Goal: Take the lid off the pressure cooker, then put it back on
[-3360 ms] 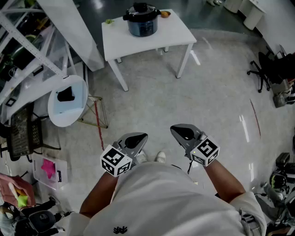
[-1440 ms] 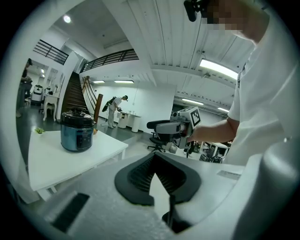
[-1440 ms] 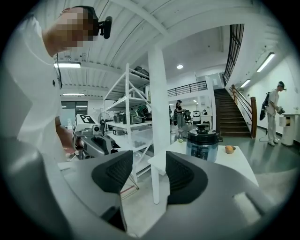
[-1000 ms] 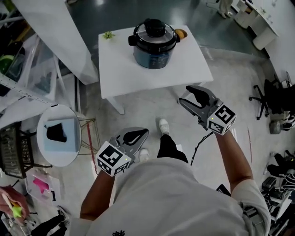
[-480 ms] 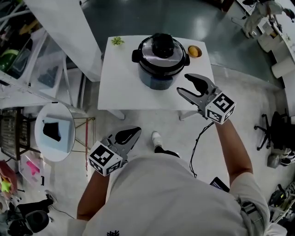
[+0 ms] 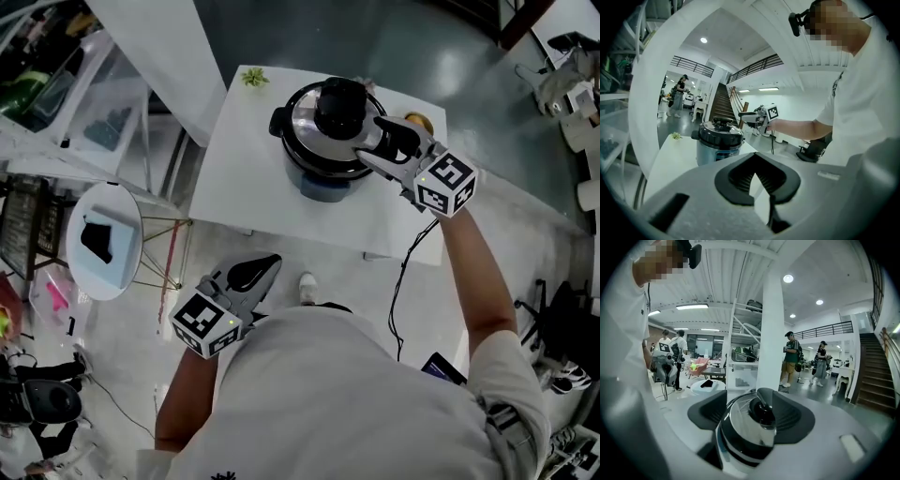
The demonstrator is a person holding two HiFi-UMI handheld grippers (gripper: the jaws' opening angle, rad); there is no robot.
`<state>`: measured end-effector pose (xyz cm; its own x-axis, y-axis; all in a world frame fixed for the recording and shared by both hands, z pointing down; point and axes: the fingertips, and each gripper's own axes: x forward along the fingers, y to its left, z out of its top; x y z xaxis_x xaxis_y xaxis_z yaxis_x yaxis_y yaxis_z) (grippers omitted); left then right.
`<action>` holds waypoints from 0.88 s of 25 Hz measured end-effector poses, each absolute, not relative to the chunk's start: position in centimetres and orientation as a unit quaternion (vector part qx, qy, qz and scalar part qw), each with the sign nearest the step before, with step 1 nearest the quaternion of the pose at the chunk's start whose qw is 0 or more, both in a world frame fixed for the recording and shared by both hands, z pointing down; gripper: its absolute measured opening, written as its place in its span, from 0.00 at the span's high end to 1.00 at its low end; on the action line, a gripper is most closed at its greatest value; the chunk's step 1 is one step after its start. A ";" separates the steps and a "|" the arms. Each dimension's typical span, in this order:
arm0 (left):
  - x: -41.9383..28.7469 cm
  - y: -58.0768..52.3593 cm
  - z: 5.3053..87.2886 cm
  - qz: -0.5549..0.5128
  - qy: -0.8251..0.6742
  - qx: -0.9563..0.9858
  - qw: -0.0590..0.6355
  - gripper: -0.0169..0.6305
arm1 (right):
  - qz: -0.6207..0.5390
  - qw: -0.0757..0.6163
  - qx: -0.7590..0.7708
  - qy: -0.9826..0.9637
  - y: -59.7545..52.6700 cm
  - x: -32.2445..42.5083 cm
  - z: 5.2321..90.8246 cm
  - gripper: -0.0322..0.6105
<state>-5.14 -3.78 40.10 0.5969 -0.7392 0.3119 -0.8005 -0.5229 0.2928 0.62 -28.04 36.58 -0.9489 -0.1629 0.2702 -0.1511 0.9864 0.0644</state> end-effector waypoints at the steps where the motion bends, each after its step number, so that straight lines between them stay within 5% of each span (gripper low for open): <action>1: -5.2 -4.1 40.2 0.074 -0.450 0.865 0.208 0.96 | -0.025 0.141 0.073 -0.987 -28.9 0.1 36.9 0.45; 13: -7.0 -6.0 40.5 0.075 -0.497 0.836 0.220 0.96 | -0.021 0.187 0.001 -0.982 -34.3 -4.9 40.3 0.33; 22: -7.8 -6.1 40.9 0.078 -0.507 0.827 0.228 0.96 | -0.020 0.225 -0.020 -0.974 -34.8 -6.5 41.4 0.35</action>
<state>-7.75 -6.10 40.91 0.4726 -0.8040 0.3609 -0.8753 -0.3809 0.2978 -6.47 -34.80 41.35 -0.8983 0.0291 0.4384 0.0474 0.9984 0.0308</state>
